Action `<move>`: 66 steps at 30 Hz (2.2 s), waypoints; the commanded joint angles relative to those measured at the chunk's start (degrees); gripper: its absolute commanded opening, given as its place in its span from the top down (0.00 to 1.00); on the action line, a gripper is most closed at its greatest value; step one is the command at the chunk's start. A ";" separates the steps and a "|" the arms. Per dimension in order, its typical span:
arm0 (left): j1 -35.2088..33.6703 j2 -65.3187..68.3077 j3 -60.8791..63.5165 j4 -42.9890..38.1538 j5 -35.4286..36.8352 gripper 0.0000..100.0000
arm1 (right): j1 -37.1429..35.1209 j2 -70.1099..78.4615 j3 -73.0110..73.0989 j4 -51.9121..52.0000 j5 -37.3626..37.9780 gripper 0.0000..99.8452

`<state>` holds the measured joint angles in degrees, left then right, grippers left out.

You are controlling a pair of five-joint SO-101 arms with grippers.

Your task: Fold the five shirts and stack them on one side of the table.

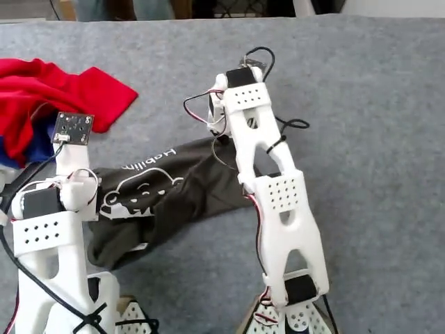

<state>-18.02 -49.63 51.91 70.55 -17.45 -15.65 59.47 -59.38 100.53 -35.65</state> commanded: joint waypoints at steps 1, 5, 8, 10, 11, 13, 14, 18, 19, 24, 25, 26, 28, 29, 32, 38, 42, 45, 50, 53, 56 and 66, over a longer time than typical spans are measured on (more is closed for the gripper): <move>-0.22 -1.05 -0.31 -0.79 0.53 0.97 | -0.97 -2.42 -1.01 0.70 -0.62 0.90; -0.40 -1.05 -0.40 -0.79 0.53 0.97 | -0.97 -6.99 3.91 0.70 -0.18 0.90; -0.48 -1.05 -0.48 -0.79 0.53 0.97 | -0.97 -9.98 9.45 0.62 -0.09 0.90; -0.48 -1.05 -0.48 -0.79 0.53 0.97 | -0.97 -11.21 12.79 0.53 0.00 0.91; -0.48 -1.05 -0.48 -0.79 0.53 0.97 | -0.97 -11.47 13.93 0.53 0.97 0.93; -0.48 -1.05 -0.48 -0.79 0.53 0.97 | -0.97 -11.82 15.34 0.53 3.60 0.95; -0.48 -1.05 -0.48 -0.79 0.53 0.97 | -0.97 -11.82 15.69 0.53 4.13 0.95; -0.48 -1.05 -0.48 -0.79 0.53 0.97 | -0.62 -11.91 15.43 0.62 4.75 0.96; -0.48 -1.05 -0.48 -0.79 0.53 0.97 | -0.70 -11.91 15.43 0.62 4.75 0.96; -0.48 -1.05 -0.40 -0.79 0.53 0.97 | -0.88 -13.23 15.25 0.53 4.75 0.99; -0.48 -1.05 -0.48 -0.79 0.53 0.97 | -0.79 -14.11 15.25 0.53 4.75 0.98; -0.48 -1.05 -0.57 -0.79 0.53 0.97 | -0.62 -15.08 15.25 0.53 4.84 0.99; -0.48 -1.05 -0.75 -0.88 0.62 0.97 | 0.00 -17.54 15.25 0.44 6.51 0.99; -0.48 -1.05 -0.75 -0.88 1.05 0.97 | 0.35 -18.95 15.25 0.44 8.79 0.99; -0.57 -1.05 -2.15 -2.29 5.80 0.97 | 0.79 -24.04 13.76 0.09 15.03 0.99; -3.12 -1.05 -23.96 1.41 16.62 0.97 | -0.35 -33.45 -1.45 -1.05 24.44 0.99; -8.57 -0.97 -37.58 1.67 24.53 0.97 | -0.53 -35.74 -16.13 -2.11 31.03 0.99; -13.41 -0.97 -45.14 1.93 28.84 0.97 | -0.26 -36.97 -26.59 -2.20 35.16 0.99; -18.42 -0.97 -50.33 9.58 29.45 0.97 | 5.27 -39.16 -31.60 0.79 37.45 0.99; -18.15 -0.44 -47.43 16.44 25.76 0.97 | 12.22 -40.84 -24.75 0.79 37.36 0.99; -16.75 -0.79 -39.69 18.90 20.92 0.97 | 18.11 -43.65 -11.03 0.79 37.71 0.99; -9.36 -0.44 -28.00 19.87 13.27 0.97 | 30.68 -61.58 46.81 0.35 57.05 0.99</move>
<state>-28.66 -49.98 23.96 90.95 -3.56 10.64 4.79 -27.91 101.05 15.87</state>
